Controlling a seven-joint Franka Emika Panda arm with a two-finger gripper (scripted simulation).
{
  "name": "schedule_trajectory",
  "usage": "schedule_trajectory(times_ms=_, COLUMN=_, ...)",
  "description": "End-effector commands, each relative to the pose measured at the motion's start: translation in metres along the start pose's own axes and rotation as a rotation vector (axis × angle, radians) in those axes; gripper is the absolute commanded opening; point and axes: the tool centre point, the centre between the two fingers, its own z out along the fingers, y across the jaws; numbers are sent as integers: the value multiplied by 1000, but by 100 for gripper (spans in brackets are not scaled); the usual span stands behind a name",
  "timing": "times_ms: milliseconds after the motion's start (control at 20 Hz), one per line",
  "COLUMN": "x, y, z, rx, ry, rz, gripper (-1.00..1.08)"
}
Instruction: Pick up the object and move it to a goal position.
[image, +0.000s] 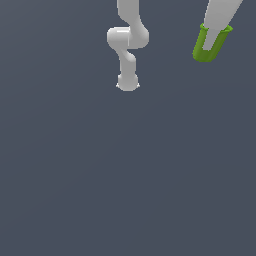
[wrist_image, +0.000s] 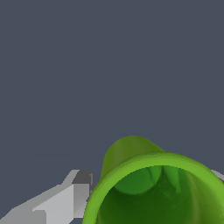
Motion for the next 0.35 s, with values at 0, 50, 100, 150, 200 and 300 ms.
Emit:
schedule_trajectory(times_ms=0, x=2, y=0, z=-7, rx=-1, ry=0, rz=0, gripper=-100)
schedule_trajectory(times_ms=50, x=2, y=-1, z=-8, rx=-1, ry=0, rz=0, gripper=-100)
schedule_trajectory(times_ms=100, x=3, y=-1, z=-9, rx=-1, ry=0, rz=0, gripper=-100)
schedule_trajectory(times_ms=150, x=3, y=-1, z=-10, rx=-1, ry=0, rz=0, gripper=-100)
schedule_trajectory(times_ms=200, x=3, y=-1, z=-11, rx=-1, ry=0, rz=0, gripper=-100)
schedule_trajectory(times_ms=300, x=3, y=-1, z=-11, rx=-1, ry=0, rz=0, gripper=-100)
